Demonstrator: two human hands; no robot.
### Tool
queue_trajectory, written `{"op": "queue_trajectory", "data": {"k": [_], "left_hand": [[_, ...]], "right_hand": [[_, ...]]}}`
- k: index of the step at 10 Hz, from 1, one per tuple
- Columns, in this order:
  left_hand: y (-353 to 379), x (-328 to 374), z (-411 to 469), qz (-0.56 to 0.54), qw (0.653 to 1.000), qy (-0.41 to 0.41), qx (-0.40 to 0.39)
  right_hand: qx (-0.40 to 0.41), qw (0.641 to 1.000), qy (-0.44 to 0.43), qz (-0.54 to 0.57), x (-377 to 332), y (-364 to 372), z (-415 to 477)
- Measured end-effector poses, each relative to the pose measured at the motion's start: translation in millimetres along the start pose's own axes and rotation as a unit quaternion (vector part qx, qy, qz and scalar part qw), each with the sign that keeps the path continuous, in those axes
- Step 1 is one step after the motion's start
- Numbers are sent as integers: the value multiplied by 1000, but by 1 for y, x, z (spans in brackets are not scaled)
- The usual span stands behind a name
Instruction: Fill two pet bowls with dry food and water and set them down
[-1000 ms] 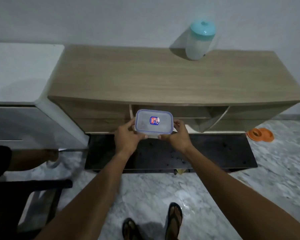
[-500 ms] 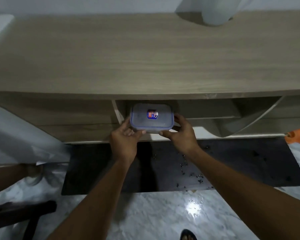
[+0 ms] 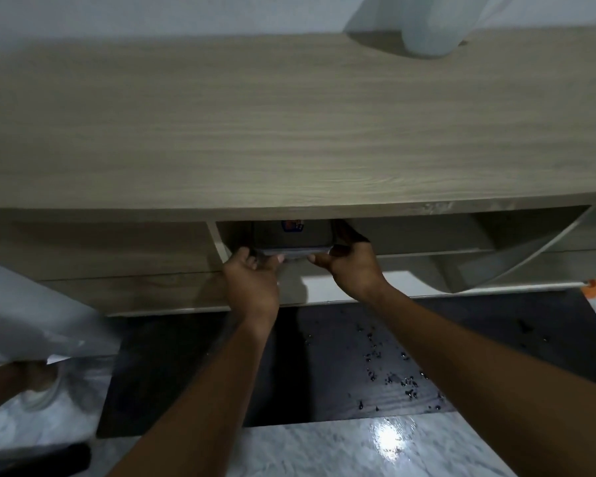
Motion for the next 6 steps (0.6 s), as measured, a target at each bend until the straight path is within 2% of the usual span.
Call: {"op": "queue_trajectory", "data": {"k": [2,5,6], "left_hand": [[0,-5,10,27,999,-9,33],[-1,-1,-8,118,991,45,32],[-13,-2,-33,124,992,23,12]], "right_hand": [[-2,1000,9,-5,11,6,7],[1,999,14,-32,-3,4,-15],[15,997,69,-32,-8,-6,-44]]}}
Point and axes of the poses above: each hand's wrist, its own z-axis towards the middle knuckle, its own y-axis out of the palm, x = y × z, the point moved 8 cm from there along z, towards the middle knuckle, and after that the axes turned 10 degrees about -y, right-handed, at the moved point
